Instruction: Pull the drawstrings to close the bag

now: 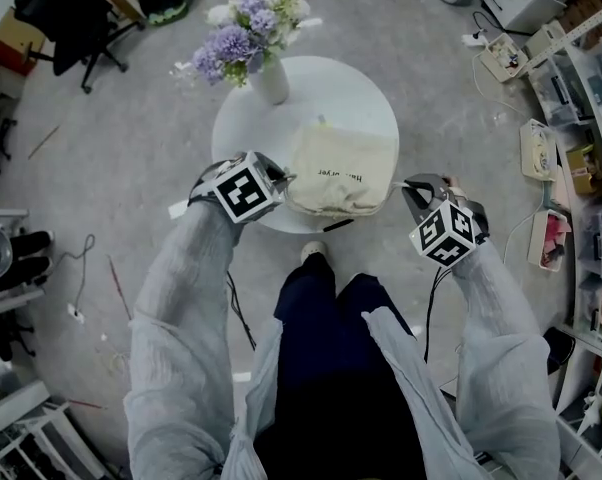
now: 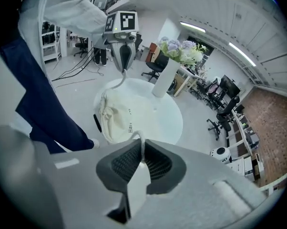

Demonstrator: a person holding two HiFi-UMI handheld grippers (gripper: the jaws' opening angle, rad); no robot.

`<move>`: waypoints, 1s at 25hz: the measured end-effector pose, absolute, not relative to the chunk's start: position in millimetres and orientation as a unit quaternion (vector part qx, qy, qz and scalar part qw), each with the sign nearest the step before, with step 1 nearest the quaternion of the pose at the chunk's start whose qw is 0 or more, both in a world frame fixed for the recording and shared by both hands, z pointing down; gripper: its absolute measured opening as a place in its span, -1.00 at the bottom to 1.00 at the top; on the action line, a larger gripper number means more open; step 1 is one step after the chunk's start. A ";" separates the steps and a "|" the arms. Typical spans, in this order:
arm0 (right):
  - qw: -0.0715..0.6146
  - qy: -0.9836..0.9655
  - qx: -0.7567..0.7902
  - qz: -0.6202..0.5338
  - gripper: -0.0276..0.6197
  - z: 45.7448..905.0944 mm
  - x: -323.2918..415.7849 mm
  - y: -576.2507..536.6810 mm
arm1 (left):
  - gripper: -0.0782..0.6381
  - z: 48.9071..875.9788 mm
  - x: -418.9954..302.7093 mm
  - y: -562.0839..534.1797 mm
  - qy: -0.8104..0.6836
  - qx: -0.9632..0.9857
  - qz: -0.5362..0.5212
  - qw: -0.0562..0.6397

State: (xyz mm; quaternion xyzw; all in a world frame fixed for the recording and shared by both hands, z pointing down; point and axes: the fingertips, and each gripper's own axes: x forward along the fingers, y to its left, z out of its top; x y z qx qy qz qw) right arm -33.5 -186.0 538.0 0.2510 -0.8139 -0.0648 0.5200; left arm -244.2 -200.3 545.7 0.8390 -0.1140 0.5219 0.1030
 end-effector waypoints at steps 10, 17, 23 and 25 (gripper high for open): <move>0.476 -0.841 0.257 0.005 -0.85 565.9 -101.3 -212.2 | -0.68 579.6 -178.0 -219.9 -0.121 0.857 0.496 0.069; 0.468 -0.829 0.288 0.103 -0.84 603.8 -105.8 -217.9 | -0.67 603.5 -180.3 -226.0 -0.142 0.855 0.492 0.084; 0.458 -0.826 0.297 0.138 -0.83 608.4 -105.5 -220.1 | -0.67 608.9 -185.6 -226.2 -0.148 0.855 0.489 0.093; 0.444 -0.828 0.301 0.163 -0.82 607.6 -106.1 -220.5 | -0.67 608.5 -186.0 -226.3 -0.152 0.856 0.484 0.101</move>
